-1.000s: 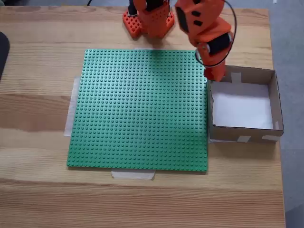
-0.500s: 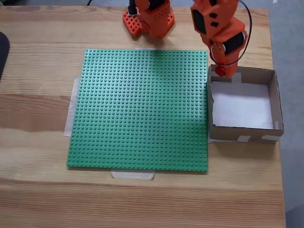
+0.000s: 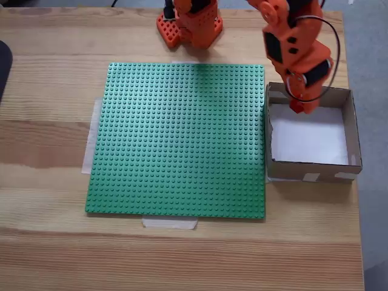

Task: Pick the red lego block and put it in the box.

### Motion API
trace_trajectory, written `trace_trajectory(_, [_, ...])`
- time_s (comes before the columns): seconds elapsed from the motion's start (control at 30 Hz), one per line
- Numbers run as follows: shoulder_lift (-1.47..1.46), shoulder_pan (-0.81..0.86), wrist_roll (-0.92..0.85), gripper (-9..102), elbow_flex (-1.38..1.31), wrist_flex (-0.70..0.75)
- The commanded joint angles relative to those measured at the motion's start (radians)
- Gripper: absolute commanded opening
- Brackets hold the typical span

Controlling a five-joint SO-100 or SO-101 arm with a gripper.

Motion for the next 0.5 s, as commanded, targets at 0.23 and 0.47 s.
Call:
trace_trajectory(0.23, [-0.089, -0.046, 0.029, 6, -0.133, -0.006])
trace_trajectory(0.47, [-0.126, -0.072, 0.049, 6, -0.143, -0.008])
